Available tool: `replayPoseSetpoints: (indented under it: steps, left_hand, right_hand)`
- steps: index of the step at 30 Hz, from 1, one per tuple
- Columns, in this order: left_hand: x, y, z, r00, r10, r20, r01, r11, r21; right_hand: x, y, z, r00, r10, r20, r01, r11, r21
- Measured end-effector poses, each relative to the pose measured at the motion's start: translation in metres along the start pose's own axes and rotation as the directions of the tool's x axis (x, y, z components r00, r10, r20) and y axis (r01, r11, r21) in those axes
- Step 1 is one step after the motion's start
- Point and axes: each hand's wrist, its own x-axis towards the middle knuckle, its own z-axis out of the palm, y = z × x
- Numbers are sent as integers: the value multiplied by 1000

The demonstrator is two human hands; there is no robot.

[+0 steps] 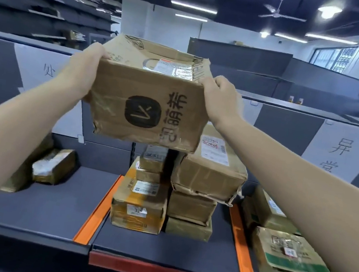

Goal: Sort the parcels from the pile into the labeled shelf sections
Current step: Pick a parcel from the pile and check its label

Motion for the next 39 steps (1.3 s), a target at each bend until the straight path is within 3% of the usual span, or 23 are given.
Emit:
replayPoseSetpoints:
  steps: [10, 16, 23, 28, 39]
  left_hand:
    - [54, -43, -20, 991, -31, 127, 22, 997, 72]
    - [62, -88, -8, 964, -145, 222, 118, 984, 131]
    - [62, -121, 9, 936, -232, 265, 214, 972, 95]
    - [62, -130, 9, 940, -212, 266, 180, 974, 138]
    - [41, -136, 17, 951, -156, 268, 112, 979, 170]
  right_hand:
    - [13, -7, 59, 986, 129, 109, -129, 992, -11]
    - [9, 11, 70, 960, 229, 162, -178, 944, -278]
    - [8, 31, 75, 941, 258, 218, -142, 888, -438]
    - [10, 35, 75, 949, 245, 200, -136, 886, -443]
    - [-7, 59, 61, 927, 235, 292, -158, 952, -263]
